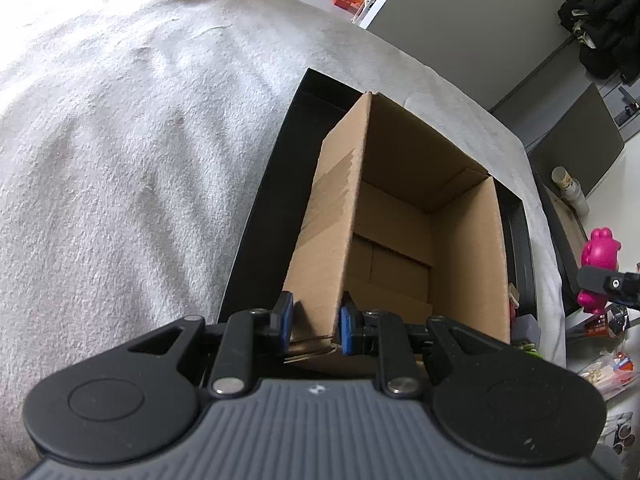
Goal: Organize rigid objects
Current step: 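Carry the pink doll over the box and release it inside, then move the right gripper back to the green cup container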
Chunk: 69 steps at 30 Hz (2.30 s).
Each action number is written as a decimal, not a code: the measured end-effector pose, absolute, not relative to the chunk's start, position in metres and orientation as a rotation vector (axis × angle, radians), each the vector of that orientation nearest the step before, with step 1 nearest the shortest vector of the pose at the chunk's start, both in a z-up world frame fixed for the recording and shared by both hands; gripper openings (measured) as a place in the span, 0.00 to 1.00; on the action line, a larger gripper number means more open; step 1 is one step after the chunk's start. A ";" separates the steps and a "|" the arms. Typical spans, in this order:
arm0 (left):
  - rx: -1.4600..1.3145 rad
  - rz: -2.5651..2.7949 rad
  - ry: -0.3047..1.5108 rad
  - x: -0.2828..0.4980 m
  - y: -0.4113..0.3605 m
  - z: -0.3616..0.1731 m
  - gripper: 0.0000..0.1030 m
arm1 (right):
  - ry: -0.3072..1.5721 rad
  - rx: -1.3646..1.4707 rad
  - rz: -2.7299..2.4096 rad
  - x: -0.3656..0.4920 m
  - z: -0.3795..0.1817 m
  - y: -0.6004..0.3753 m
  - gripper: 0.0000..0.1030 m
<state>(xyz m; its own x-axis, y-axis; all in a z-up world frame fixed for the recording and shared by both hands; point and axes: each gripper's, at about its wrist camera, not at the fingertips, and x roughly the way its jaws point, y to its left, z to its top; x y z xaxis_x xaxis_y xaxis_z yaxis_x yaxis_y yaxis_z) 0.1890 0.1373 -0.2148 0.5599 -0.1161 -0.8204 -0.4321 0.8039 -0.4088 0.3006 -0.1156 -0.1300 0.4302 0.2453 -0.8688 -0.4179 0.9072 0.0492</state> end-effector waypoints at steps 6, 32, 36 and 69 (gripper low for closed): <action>-0.649 0.207 0.975 0.189 0.140 -0.218 0.22 | 1.027 -0.222 0.436 0.305 -0.132 -0.095 0.33; -0.700 0.194 0.989 0.192 0.145 -0.224 0.24 | 1.033 -0.247 0.540 0.332 -0.149 -0.010 0.33; -0.705 0.192 0.991 0.193 0.146 -0.226 0.24 | 1.045 -0.222 0.557 0.335 -0.153 -0.001 0.33; -0.649 0.216 1.000 0.198 0.139 -0.225 0.25 | 1.000 -0.212 0.454 0.310 -0.121 -0.090 0.79</action>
